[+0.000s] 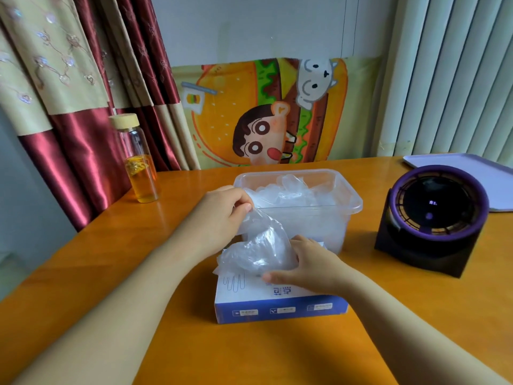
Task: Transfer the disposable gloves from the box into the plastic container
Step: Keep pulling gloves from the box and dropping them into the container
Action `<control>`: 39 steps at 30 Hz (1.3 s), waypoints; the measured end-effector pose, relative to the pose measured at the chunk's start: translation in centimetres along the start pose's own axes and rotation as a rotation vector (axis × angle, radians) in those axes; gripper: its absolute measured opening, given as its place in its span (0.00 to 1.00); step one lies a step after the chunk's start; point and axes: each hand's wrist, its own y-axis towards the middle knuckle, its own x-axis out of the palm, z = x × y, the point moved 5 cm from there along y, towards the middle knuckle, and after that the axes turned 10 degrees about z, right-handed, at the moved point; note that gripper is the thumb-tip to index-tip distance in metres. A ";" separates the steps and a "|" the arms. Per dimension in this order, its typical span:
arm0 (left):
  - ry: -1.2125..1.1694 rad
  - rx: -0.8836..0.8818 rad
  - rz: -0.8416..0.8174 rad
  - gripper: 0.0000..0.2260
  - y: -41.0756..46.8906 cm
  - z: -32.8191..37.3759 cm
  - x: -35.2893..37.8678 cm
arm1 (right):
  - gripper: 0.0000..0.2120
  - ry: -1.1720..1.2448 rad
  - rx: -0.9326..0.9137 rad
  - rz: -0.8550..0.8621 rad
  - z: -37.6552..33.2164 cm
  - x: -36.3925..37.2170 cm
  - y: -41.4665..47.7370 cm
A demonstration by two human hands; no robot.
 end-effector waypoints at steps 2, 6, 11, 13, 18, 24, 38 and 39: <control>-0.026 -0.019 -0.001 0.07 -0.1 0.1 0.2 | 0.22 0.216 0.008 -0.001 0.0 -0.1 -0.1; -0.084 -0.080 -0.147 0.06 -0.6 0.8 1.5 | 0.28 0.366 0.073 0.133 -1.1 -0.3 0.6; -0.179 -0.103 -0.155 0.09 -0.7 1.4 1.9 | 0.24 0.279 0.201 0.312 -0.8 0.5 1.2; -0.207 -0.115 -0.137 0.09 -1.0 1.1 1.9 | 0.21 0.275 0.224 0.339 -0.4 0.5 1.1; -0.289 -0.150 -0.054 0.09 -1.1 0.6 1.9 | 0.10 0.325 0.213 0.349 -0.4 0.4 1.1; -0.433 -0.306 -0.033 0.10 -1.4 0.4 2.7 | 0.10 0.428 0.165 0.354 -0.8 -0.1 1.3; -0.932 -0.378 0.308 0.12 0.9 1.3 -2.2 | 0.10 0.072 0.167 0.340 -1.2 0.5 0.8; -0.913 -0.370 0.326 0.12 1.0 1.0 -2.5 | 0.09 0.028 0.168 0.325 -1.3 0.6 0.7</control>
